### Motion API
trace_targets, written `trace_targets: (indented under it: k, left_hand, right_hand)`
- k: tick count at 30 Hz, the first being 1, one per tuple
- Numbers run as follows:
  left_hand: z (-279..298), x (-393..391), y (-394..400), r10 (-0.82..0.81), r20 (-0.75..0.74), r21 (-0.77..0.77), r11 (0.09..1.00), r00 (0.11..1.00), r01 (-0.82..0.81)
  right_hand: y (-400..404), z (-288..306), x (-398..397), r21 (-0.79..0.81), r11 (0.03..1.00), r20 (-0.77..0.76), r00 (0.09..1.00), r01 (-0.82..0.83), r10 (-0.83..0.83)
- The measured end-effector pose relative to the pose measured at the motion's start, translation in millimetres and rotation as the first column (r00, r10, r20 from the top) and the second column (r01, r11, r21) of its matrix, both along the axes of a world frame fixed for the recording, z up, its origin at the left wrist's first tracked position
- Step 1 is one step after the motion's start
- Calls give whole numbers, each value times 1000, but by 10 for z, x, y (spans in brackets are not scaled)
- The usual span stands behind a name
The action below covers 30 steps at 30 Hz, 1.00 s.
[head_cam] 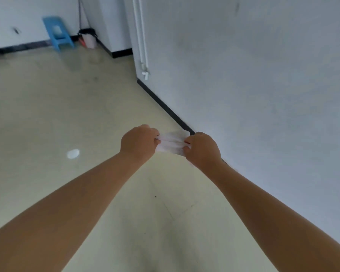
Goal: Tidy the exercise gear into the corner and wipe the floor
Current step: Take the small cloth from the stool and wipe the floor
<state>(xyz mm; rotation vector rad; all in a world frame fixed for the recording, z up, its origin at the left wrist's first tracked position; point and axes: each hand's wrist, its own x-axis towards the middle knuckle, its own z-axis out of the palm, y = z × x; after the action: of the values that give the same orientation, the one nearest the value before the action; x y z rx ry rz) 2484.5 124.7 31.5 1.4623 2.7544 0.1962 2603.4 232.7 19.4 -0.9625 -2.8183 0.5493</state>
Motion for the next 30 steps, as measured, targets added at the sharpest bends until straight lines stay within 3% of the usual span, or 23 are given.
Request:
trace_targets:
  k: [7,13,19,30]
  left_hand:
    - [1045,-1095,-1765,377,-142,26,926,915,-377]
    - [1543,-1674,-2431,590,-209,88,806,780,-585]
    - [1769,-2506,-2220,683,-201,157,730,702,-665]
    - [2421,-4877,-1139,705,-248,227,710,665,-667]
  right_hand:
    - [-1404,1023,-1568,34,935,-126,927,-352,354]
    - [-1981,1586,-2449,97,848,-247,813,-520,527]
    - [-1799,1887,-3523,43,858,-353,795,-512,493]
    - [-658,2376,-6041,47,819,-516,688,-572,510]
